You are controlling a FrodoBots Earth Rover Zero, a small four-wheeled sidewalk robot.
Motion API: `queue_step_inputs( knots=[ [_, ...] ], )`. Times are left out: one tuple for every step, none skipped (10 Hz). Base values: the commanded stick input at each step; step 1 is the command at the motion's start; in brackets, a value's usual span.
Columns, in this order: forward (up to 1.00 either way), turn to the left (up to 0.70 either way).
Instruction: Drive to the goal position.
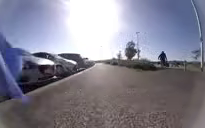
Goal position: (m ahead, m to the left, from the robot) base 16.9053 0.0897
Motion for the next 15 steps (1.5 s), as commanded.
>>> queue_step_inputs(
  knots=[
    [1.0,0.0],
    [1.0,0.0],
    [1.0,-0.08],
    [1.0,-0.27],
    [1.0,-0.34],
    [1.0,-0.16],
    [1.0,0.0],
    [1.0,0.0],
    [1.0,0.0],
    [1.0,0.0],
    [1.0,0.0],
    [1.0,0.0],
    [1.0,0.0],
    [1.0,0.0],
    [1.0,0.0]
  ],
)
